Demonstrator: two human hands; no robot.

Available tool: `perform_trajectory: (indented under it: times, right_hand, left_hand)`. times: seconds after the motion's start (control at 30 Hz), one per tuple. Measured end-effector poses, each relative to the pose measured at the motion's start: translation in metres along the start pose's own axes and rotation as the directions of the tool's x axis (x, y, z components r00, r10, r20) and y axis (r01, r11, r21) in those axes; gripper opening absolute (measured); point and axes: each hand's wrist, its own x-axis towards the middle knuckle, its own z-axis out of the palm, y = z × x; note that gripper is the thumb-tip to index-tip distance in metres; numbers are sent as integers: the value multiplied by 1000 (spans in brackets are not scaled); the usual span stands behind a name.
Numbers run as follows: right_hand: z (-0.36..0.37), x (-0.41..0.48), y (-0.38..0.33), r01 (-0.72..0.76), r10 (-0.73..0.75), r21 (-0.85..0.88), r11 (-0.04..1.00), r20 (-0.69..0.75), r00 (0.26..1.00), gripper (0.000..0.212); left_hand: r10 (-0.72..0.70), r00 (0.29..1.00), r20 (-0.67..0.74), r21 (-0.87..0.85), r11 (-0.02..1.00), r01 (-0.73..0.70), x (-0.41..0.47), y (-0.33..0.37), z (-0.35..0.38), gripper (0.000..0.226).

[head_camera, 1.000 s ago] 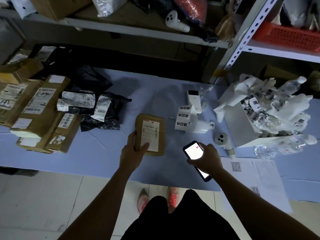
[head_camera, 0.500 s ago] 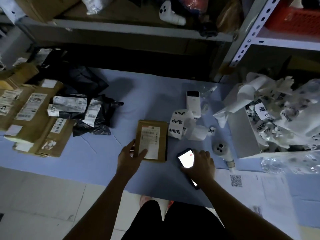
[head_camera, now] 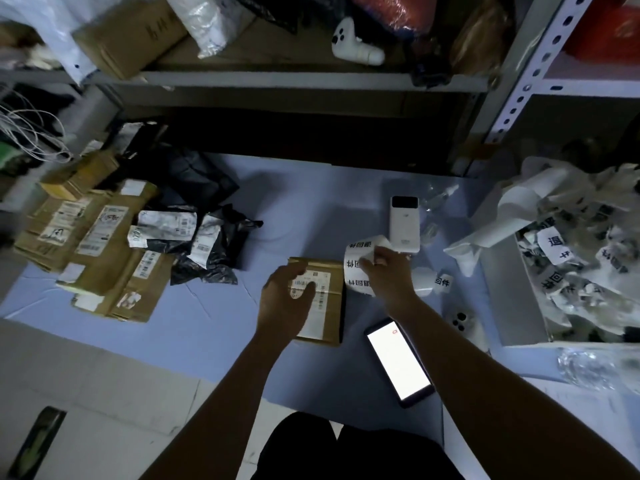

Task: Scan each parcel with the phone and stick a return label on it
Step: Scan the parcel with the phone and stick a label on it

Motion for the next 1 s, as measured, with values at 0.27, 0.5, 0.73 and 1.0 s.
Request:
perform_trajectory:
  times: [0.27, 0.5, 0.73, 1.0]
  right_hand:
    - [-12, -48, -15, 181, -205, 114, 977, 261, 943, 13]
    - [-13, -73, -22, 274, -265, -18, 961, 202, 943, 12]
    - [-5, -85, -24, 360, -343, -191, 913, 116, 932, 7]
    - [-1, -97, -32, 442, -427, -340, 830, 121, 896, 23]
  left_hand:
    - [195, 977, 86, -179, 968, -177, 5, 25, 18, 40]
    - [554, 828, 90, 8, 830, -557, 10, 12, 20, 25]
    - [744, 634, 209, 163, 613, -773, 24, 4, 5, 24]
    - [738, 629, 245, -41, 656, -754, 30, 1, -2, 24]
